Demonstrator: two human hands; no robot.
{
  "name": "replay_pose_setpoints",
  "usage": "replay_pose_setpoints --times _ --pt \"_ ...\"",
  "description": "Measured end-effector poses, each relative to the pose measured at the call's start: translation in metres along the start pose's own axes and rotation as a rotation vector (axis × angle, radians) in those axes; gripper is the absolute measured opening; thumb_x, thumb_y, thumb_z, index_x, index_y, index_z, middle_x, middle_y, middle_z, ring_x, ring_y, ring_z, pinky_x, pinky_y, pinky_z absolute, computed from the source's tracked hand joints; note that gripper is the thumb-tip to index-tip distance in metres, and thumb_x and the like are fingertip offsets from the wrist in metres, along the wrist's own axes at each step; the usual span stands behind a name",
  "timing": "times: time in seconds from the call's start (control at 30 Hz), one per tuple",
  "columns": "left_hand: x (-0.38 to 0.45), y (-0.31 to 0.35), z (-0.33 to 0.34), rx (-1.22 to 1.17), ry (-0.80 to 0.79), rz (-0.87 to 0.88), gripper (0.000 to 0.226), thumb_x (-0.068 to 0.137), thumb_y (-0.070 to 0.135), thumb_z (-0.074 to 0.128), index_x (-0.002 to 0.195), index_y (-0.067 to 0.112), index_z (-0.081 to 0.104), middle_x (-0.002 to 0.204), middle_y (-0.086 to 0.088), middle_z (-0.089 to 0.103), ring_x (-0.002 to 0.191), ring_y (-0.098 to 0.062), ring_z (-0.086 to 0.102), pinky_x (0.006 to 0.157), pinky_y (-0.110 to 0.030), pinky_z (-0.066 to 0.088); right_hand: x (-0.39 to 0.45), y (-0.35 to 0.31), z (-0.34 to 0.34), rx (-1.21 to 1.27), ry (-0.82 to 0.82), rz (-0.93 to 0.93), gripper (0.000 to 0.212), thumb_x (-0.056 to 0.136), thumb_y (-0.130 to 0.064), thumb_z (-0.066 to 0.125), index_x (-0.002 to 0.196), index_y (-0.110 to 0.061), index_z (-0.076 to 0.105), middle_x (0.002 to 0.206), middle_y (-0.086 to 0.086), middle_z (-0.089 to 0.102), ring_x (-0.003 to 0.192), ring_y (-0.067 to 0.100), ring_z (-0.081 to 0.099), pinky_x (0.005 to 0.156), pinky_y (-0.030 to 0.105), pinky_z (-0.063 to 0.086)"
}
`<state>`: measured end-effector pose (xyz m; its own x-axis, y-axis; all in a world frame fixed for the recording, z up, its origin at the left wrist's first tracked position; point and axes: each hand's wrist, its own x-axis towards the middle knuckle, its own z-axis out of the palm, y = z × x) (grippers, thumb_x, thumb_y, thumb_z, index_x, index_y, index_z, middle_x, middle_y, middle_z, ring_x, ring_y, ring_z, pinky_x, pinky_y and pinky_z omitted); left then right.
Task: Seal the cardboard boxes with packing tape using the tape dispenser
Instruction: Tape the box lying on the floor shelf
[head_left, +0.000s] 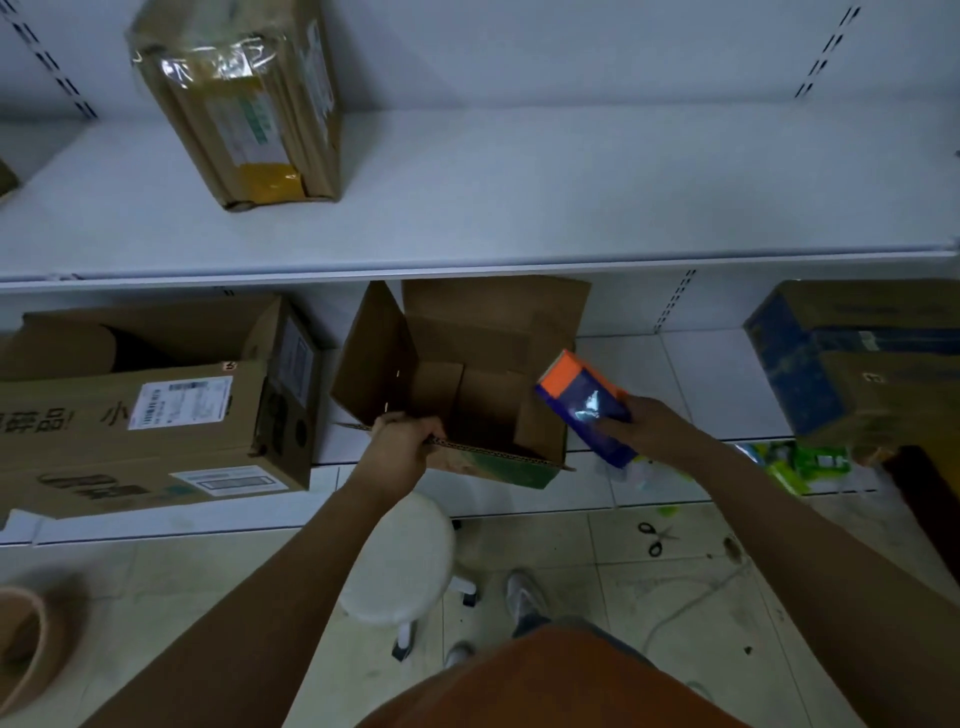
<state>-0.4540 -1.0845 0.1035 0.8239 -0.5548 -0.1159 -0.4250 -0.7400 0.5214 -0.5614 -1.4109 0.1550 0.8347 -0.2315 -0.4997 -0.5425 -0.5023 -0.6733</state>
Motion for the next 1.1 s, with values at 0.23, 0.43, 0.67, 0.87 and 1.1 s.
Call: replay_pose_setpoints --times 0.23,0.43,0.67,0.87,1.1 --pt "-0.024 0.014 -0.007 0.06 -0.029 0.084 0.031 0.104 0.032 0.049 0.122 0.017 0.069 0.138 -0.005 0.059 0.142 -0.027 0.039 0.115 -0.047 0.031 0.042 -0.028 0.034 -0.195 -0.085 -0.068 0.04 0.096 -0.027 0.06 0.133 -0.022 0.046 0.112 0.005 0.06 0.092 0.015 0.057 0.073 0.026 0.044" --pt "-0.016 -0.004 -0.021 -0.173 0.227 -0.381 0.074 0.099 0.027 0.058 0.158 0.012 0.016 0.157 -0.017 0.028 0.138 -0.032 0.04 0.109 -0.042 0.039 0.062 -0.022 0.05 -0.341 -0.069 -0.14 0.073 0.09 -0.028 0.065 0.152 -0.019 0.028 0.125 0.011 0.061 0.11 0.026 0.059 0.087 0.035 0.05" --pt "0.032 -0.023 -0.036 -0.495 0.225 -0.713 0.082 0.093 0.023 0.061 0.158 0.025 0.012 0.15 -0.016 0.044 0.131 -0.039 0.048 0.105 -0.05 0.044 0.069 -0.01 0.051 -0.269 -0.075 -0.139 0.068 0.09 -0.032 0.063 0.15 -0.021 0.032 0.118 0.01 0.063 0.104 0.024 0.061 0.09 0.044 0.053" --pt "0.032 -0.033 -0.004 0.055 -0.268 -0.512 0.095 0.066 0.081 0.03 0.153 0.048 0.008 0.162 0.002 0.021 0.143 -0.041 0.029 0.112 -0.07 0.019 0.053 -0.014 0.042 -0.037 -0.068 -0.111 0.063 0.091 -0.031 0.065 0.147 -0.02 0.039 0.122 0.004 0.062 0.106 0.02 0.06 0.086 0.033 0.05" --pt "0.045 -0.05 0.007 0.211 -0.351 -0.499 0.064 0.085 0.074 0.026 0.145 0.051 0.019 0.16 -0.004 0.003 0.132 -0.046 0.035 0.109 -0.059 0.03 0.029 -0.003 -0.002 -0.015 0.001 0.004 0.034 0.097 -0.026 0.058 0.13 -0.021 0.049 0.105 0.001 0.059 0.087 0.014 0.058 0.072 0.023 0.043"
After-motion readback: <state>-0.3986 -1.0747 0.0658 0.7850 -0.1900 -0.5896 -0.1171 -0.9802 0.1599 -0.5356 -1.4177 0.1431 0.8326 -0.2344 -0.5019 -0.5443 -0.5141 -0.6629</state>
